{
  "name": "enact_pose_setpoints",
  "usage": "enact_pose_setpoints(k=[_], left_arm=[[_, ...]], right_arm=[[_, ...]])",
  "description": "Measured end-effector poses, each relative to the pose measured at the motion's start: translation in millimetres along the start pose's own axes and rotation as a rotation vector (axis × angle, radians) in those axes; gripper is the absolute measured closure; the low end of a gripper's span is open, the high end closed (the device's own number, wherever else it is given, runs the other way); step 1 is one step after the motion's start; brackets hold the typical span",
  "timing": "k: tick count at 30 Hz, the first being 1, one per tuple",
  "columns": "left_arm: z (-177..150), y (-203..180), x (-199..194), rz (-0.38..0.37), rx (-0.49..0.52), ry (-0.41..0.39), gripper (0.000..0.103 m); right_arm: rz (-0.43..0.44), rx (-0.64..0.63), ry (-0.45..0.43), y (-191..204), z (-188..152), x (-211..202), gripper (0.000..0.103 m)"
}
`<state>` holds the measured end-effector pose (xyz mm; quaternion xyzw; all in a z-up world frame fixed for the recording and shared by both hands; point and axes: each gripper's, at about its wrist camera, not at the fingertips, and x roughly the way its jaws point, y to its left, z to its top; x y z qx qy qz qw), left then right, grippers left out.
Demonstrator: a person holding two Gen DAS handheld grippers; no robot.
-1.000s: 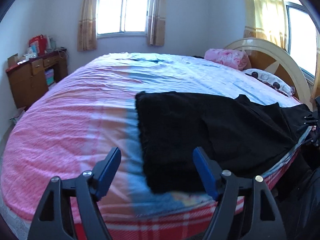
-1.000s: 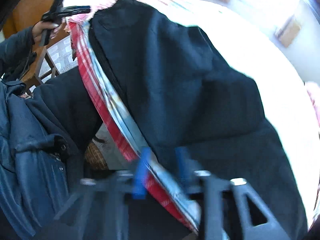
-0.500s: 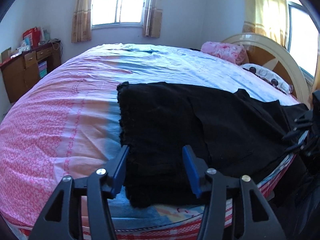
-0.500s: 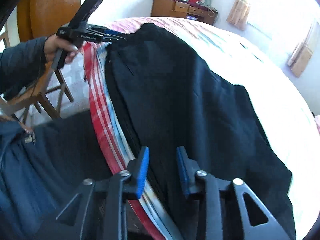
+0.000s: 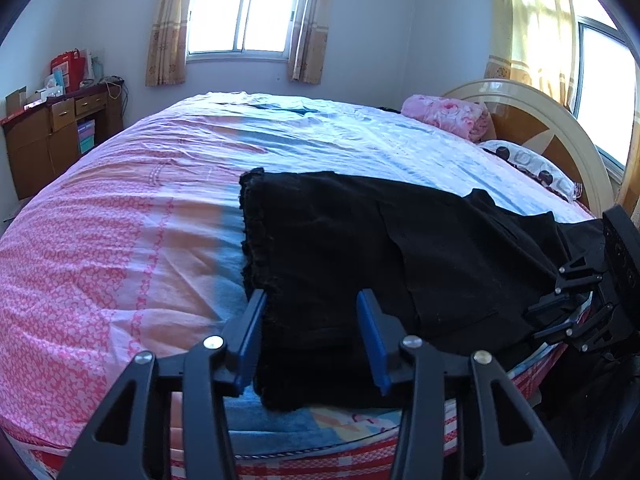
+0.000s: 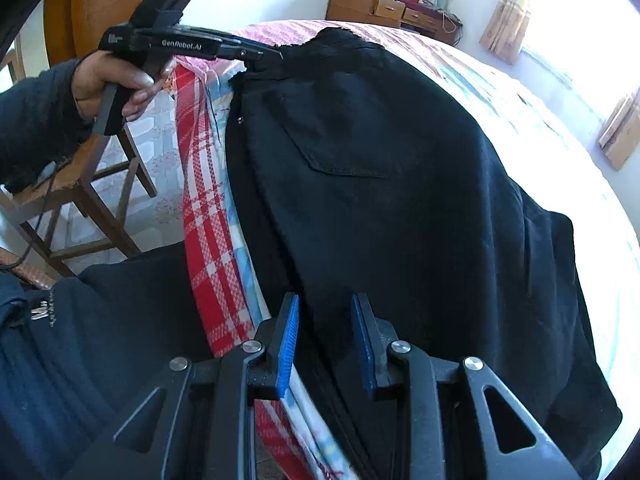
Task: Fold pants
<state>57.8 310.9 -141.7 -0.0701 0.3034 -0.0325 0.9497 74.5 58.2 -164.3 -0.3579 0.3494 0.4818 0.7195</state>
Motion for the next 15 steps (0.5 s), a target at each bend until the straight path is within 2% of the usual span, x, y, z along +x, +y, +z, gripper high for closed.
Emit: enact_pose_setpoints(k=[2,3,6,11,15], left_arm=[[0.0,1.1,0.0,0.01,-0.003,-0.001,0.067],[0.0,2.7,-1.0,0.015,-0.009,0.0,0.073],[0.9,7.4,-7.5,0.0,-0.027,-0.005,0.085],[-1.5,7.1,-19.9,-0.012,-0.022,-0.008,0.085],[-4.7,8.0,-20.5,0.0,-0.033,-0.012,0.085]], right_arm=[[0.015,0.019,-0.002,-1.4,2.2,-0.7,0.1],[0.016,0.028,-0.005,-1.9,3.1,-2.6,0.102],[0.032,0.022,-0.024,0.8,3.1,-13.9,0.102],[0.069,-0.021,-0.023,18.7,0.9,-28.5,0.102],[0.063,-0.034,0.029,18.1,-8.9,-7.8,0.102]])
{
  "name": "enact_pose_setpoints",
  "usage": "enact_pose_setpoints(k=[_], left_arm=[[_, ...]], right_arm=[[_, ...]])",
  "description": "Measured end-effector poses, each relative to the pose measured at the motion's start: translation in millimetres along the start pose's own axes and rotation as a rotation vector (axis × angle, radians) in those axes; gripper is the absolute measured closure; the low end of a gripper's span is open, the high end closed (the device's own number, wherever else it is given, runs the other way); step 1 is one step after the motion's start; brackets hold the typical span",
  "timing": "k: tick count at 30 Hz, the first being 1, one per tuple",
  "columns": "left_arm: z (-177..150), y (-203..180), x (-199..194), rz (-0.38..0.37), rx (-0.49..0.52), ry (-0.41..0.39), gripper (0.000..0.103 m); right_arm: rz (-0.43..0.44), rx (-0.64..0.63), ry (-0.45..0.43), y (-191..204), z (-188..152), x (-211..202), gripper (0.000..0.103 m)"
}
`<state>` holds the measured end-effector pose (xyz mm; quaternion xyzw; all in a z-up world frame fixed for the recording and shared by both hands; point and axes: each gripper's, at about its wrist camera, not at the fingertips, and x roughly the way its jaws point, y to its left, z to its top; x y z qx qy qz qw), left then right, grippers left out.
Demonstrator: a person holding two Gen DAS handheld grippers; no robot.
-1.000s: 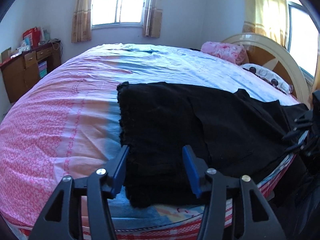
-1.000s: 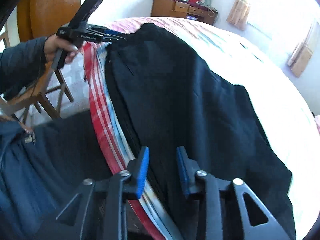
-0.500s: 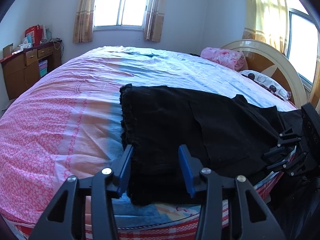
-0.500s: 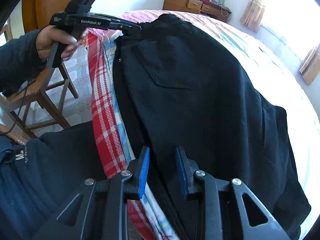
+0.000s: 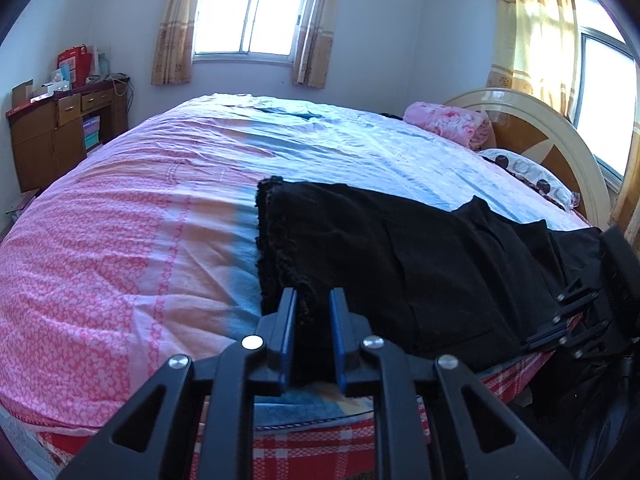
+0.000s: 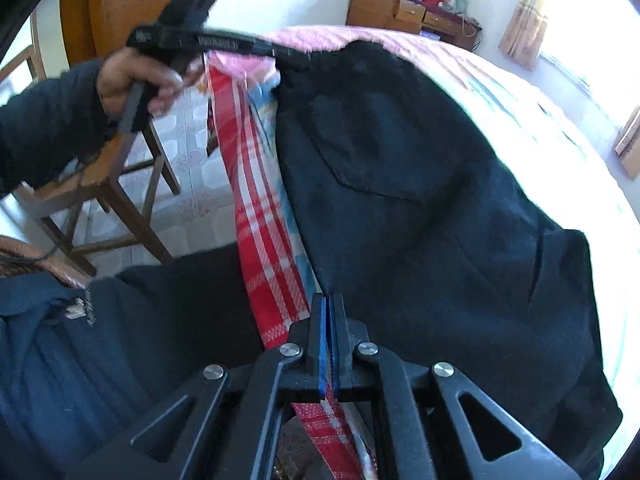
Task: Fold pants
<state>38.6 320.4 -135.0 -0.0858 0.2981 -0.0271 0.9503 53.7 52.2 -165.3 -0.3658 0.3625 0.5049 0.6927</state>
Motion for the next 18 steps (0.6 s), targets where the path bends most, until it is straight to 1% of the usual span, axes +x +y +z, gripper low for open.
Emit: enact_pose_setpoints(k=[2,4,5,6,7,8,9,10,12,13,14,15,16,18], left_arm=[[1.1,1.0,-1.2,0.031,-0.01,-0.007,0.085],[3.6,1.5,-5.8,0.052,-0.01,-0.016,0.085],[5.9,0.4,-10.3,0.066,-0.006,-0.036,0.085],[9.3,-3.0,-16.2,0.094,0.008,-0.063,0.082],[12.0,-5.9,-19.3,0.099,0.018,-0.075,0.082],[16.1,-11.3,-23.0,0.101,0.034,-0.092,0.081],[20.2,-18.9,-25.4,0.1,0.051,-0.108,0.076],[23.3,-26.6,-25.9,0.09,0.066,-0.117,0.072],[29.6,-49.4,-20.1,0.052,0.114,-0.13,0.054],[31.3,-60.6,-14.6,0.032,0.134,-0.13,0.051],[33.1,-74.9,-4.2,-0.007,0.152,-0.119,0.051],[33.5,-83.7,3.7,-0.031,0.158,-0.106,0.051],[34.0,-92.8,13.3,-0.052,0.164,-0.091,0.051],[31.7,-111.3,37.2,-0.094,0.171,-0.05,0.051]], right_arm=[[0.012,-0.002,0.01,-1.8,-0.3,5.5,0.101],[0.024,0.021,-0.002,-7.4,4.0,-0.8,0.1],[0.033,0.032,-0.003,-10.2,5.1,-3.6,0.1],[0.039,0.047,-0.005,-15.0,4.2,-8.5,0.092],[0.029,0.066,-0.009,-23.3,2.3,-16.2,0.071],[0.025,0.084,-0.016,-31.3,0.4,-22.9,0.06],[0.024,0.104,-0.027,-37.9,-1.3,-28.9,0.052],[0.033,0.146,-0.05,-51.2,-3.7,-38.9,0.052],[0.051,0.242,-0.081,-80.2,-6.0,-54.4,0.052],[0.055,0.31,-0.107,-101.9,-6.8,-63.5,0.052],[0.053,0.383,-0.135,-125.6,-6.9,-71.8,0.052],[0.052,0.433,-0.153,-141.0,-5.8,-76.9,0.052],[0.064,0.533,-0.184,-170.0,-5.9,-82.4,0.052],[0.107,0.653,-0.207,-203.5,-4.5,-82.6,0.052]])
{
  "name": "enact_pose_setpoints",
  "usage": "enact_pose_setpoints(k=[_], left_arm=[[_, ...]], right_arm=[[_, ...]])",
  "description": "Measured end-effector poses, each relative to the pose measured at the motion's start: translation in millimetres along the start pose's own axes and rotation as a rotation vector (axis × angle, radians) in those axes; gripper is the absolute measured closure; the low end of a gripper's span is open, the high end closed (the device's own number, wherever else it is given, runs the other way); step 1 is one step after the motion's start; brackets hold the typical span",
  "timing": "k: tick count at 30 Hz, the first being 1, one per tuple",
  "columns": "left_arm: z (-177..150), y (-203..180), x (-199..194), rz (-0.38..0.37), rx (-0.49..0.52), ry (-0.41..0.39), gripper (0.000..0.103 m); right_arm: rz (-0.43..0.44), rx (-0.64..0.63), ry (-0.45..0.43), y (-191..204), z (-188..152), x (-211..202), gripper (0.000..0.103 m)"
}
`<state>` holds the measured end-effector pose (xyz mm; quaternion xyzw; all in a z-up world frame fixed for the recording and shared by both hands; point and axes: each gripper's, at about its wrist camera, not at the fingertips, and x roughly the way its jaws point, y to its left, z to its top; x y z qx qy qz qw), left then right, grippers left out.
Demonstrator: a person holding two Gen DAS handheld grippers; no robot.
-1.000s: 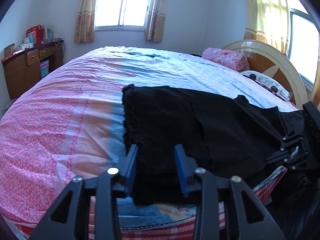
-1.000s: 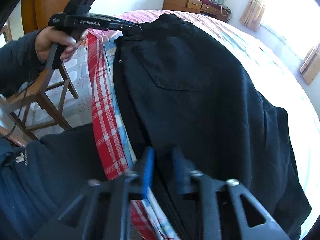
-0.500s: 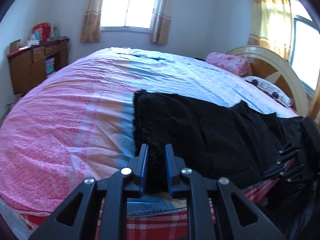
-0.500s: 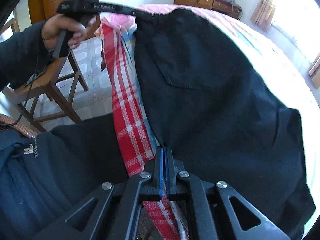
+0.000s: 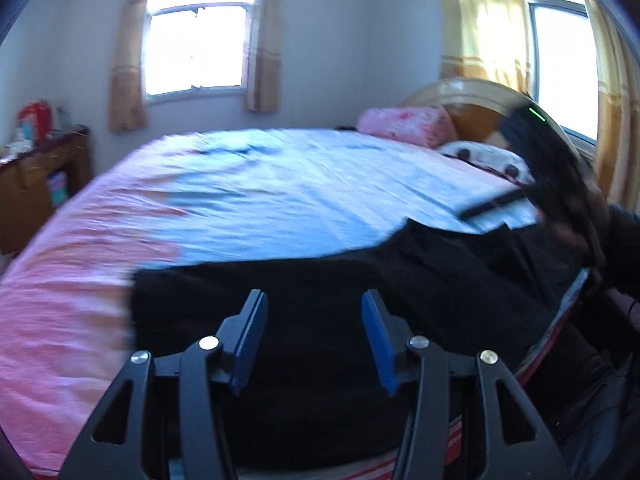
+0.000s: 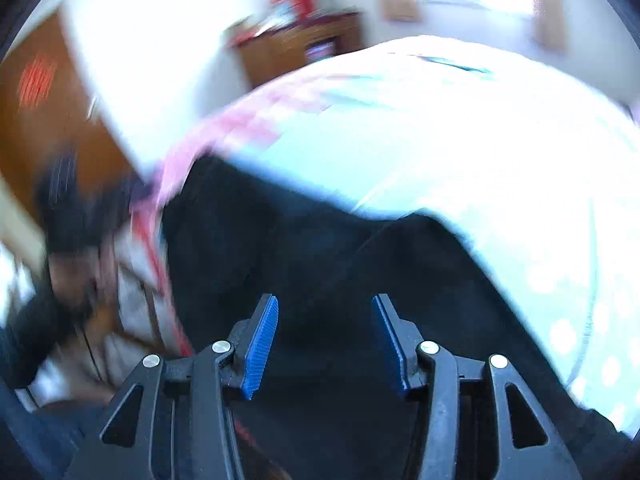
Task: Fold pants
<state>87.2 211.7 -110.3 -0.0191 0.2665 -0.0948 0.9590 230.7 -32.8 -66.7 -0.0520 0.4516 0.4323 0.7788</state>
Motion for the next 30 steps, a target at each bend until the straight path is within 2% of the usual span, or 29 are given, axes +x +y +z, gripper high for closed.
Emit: enact_pose_setpoints(k=[2,6,8,9,10,11,13,15,17,20,22,26,30], left_arm=[[-2.4,-13.5,18.5,-0.02,0.015,0.035,0.051],[-9.9,-36.2,45.0,-0.029,0.066,0.097,0.051],[-14.5,-41.7,52.4,-0.034,0.076,0.126,0.05],[-17.2,-42.0,56.4,-0.037,0.072,0.145,0.048],[-19.5,-41.4,59.8,-0.038,0.067,0.16,0.046],[-22.9,-41.1,62.2,-0.042,0.06,0.177,0.044],[-26.4,-42.5,62.6,-0.049,0.067,0.174,0.042],[-27.2,-45.2,62.0,-0.061,0.078,0.174,0.035],[-27.8,-52.0,58.8,-0.056,0.091,0.176,0.032],[-25.6,-58.0,53.0,-0.048,0.089,0.175,0.032],[-22.1,-64.6,45.8,-0.069,0.068,0.16,0.032],[-13.8,-87.6,37.3,-0.104,0.096,0.14,0.032],[-1.0,-124.2,45.0,-0.19,0.153,0.131,0.031]], right_arm=[[0.049,0.126,0.028,-28.4,20.8,13.5,0.052],[0.123,0.218,0.105,-50.4,37.2,50.3,0.052],[0.1,0.232,0.125,-55.9,41.9,65.1,0.052],[0.096,0.239,0.13,-57.2,43.4,70.5,0.06],[0.109,0.252,0.134,-60.5,45.4,75.8,0.084],[0.112,0.261,0.13,-62.8,45.4,78.2,0.092],[0.1,0.272,0.115,-67.7,46.1,78.2,0.095],[0.063,0.27,0.098,-70.4,46.7,80.9,0.096],[0.032,0.272,0.12,-74.3,43.2,93.6,0.096],[0.013,0.256,0.116,-74.4,41.9,91.2,0.09],[-0.012,0.258,0.103,-71.4,36.6,72.3,0.05],[-0.001,0.259,0.022,-67.9,8.0,2.0,0.048],[-0.126,0.355,-0.09,-97.3,-53.1,-93.7,0.048]])
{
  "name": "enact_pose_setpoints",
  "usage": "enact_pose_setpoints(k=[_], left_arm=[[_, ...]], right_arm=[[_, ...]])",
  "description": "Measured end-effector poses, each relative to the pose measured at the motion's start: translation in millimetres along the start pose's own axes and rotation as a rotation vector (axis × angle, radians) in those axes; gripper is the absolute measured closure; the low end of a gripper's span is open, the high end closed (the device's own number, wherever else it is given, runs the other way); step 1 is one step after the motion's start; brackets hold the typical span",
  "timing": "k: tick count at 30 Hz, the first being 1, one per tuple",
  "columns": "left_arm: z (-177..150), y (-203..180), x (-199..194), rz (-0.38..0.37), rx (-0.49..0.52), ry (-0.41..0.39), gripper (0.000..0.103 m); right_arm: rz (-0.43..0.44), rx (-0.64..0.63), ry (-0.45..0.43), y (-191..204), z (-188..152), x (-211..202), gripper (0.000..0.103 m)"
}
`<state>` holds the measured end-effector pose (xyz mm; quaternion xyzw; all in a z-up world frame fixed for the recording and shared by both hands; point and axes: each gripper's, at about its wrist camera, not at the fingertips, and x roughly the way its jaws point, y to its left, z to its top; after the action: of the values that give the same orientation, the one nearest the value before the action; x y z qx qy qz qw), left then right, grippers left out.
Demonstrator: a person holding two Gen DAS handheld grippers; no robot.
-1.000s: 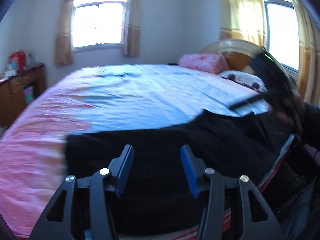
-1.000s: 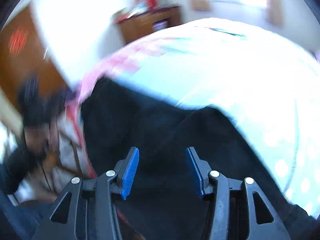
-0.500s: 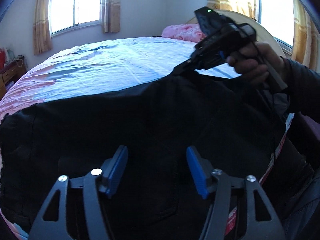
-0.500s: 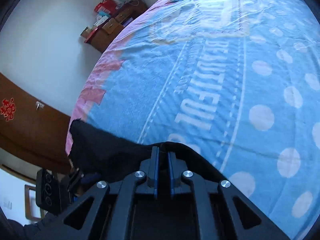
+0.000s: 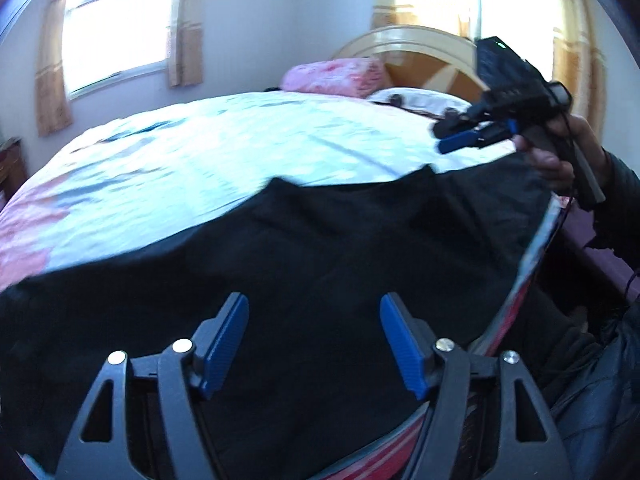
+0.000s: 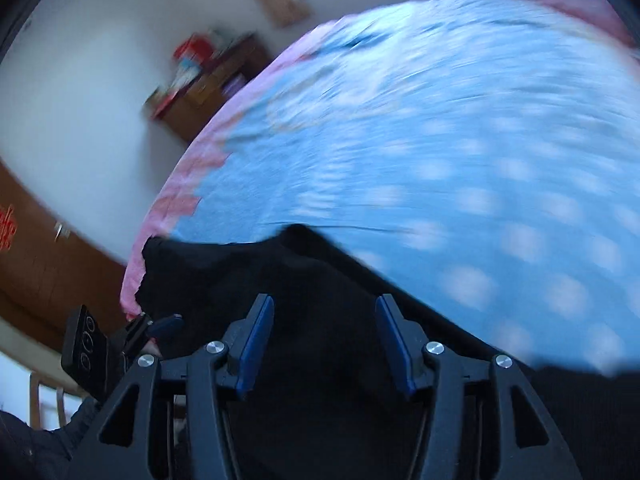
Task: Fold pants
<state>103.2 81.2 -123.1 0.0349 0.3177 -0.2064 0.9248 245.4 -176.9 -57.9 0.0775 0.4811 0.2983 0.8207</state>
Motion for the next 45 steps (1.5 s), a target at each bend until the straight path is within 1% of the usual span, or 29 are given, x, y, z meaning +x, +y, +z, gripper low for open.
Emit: enact_pose_setpoints(k=[3,5,6,8,10,13,14,17,18,20,21,22,23,24,26,28,32,34,36,38,39,40,41,42,45], left_arm=[[14.7,-26.8,16.3,-0.075,0.047,0.003,0.031],[24.2,-42.7,29.7,-0.122,0.084,0.004,0.031],[28.5,-52.4,37.2,-0.144,0.108,0.005,0.031],[34.7,-67.3,53.2,-0.17,0.137,0.018,0.031],[38.7,-74.7,64.7,-0.196,0.136,0.032,0.031],[43.0,-82.0,86.0,-0.214,0.122,0.063,0.031],[42.8,-83.5,91.6,-0.211,0.119,0.073,0.031],[40.6,-81.3,102.2,-0.215,0.088,0.107,0.031],[39.1,-81.1,101.7,-0.216,0.084,0.1,0.031],[37.8,-82.5,100.0,-0.213,0.085,0.1,0.03],[36.8,-82.2,99.3,-0.21,0.085,0.101,0.03],[35.9,-81.9,98.6,-0.21,0.082,0.099,0.03],[35.0,-81.7,98.6,-0.211,0.078,0.097,0.03],[34.0,-81.3,98.3,-0.211,0.077,0.096,0.03],[33.4,-82.4,98.3,-0.209,0.082,0.094,0.029],[35.3,-83.9,102.3,-0.209,0.084,0.092,0.027],[34.6,-85.3,102.2,-0.201,0.099,0.086,0.025],[35.3,-84.5,101.5,-0.203,0.094,0.083,0.025],[34.6,-82.4,100.8,-0.21,0.078,0.076,0.025],[33.5,-80.8,100.6,-0.217,0.069,0.066,0.025],[33.0,-80.2,100.8,-0.22,0.069,0.064,0.025],[33.0,-80.1,101.1,-0.224,0.074,0.064,0.024],[33.3,-81.2,101.8,-0.228,0.083,0.066,0.022],[34.0,-82.5,102.4,-0.229,0.091,0.07,0.021],[35.7,-85.2,103.1,-0.223,0.109,0.079,0.021]], right_arm=[[-0.087,0.127,-0.087,-46.6,-32.7,-65.3,0.048],[-0.159,0.238,-0.16,-83.3,-65.1,-120.0,0.048],[-0.185,0.276,-0.186,-96.7,-76.6,-138.6,0.048],[-0.272,0.422,-0.261,-130.9,-110.0,-185.4,0.048],[-0.31,0.529,-0.313,-156.1,-132.3,-214.2,0.048],[-0.359,0.661,-0.368,-193.5,-156.0,-240.1,0.048],[-0.344,0.692,-0.392,-204.4,-160.5,-243.3,0.048],[-0.284,0.755,-0.418,-229.1,-163.5,-238.7,0.048],[-0.272,0.761,-0.428,-235.2,-163.6,-238.2,0.048],[-0.28,0.775,-0.452,-245.6,-159.9,-235.2,0.05],[-0.293,0.768,-0.459,-244.2,-158.1,-234.1,0.064],[-0.326,0.741,-0.471,-240.2,-151.6,-235.4,0.091],[-0.334,0.708,-0.48,-235.8,-144.4,-237.4,0.094],[-0.329,0.693,-0.488,-230.4,-140.9,-239.6,0.094],[-0.329,0.622,-0.505,-219.9,-126.1,-245.4,0.094],[-0.353,0.516,-0.524,-201.6,-105.0,-253.5,0.094],[-0.341,0.33,-0.588,-170.4,-66.4,-273.0,0.095],[-0.306,0.294,-0.622,-162.1,-66.1,-281.9,0.095],[-0.335,0.341,-0.612,-169.2,-85.5,-285.2,0.095],[-0.399,0.453,-0.556,-197.1,-126.4,-278.2,0.095],[-0.406,0.501,-0.531,-210.2,-140.5,-273.5,0.095],[-0.394,0.581,-0.497,-228.3,-161.1,-267.0,0.095],[-0.383,0.632,-0.485,-239.6,-172.9,-262.9,0.095],[-0.372,0.66,-0.483,-246.5,-180.9,-259.2,0.095],[-0.382,0.634,-0.51,-239.0,-180.6,-259.0,0.095]])
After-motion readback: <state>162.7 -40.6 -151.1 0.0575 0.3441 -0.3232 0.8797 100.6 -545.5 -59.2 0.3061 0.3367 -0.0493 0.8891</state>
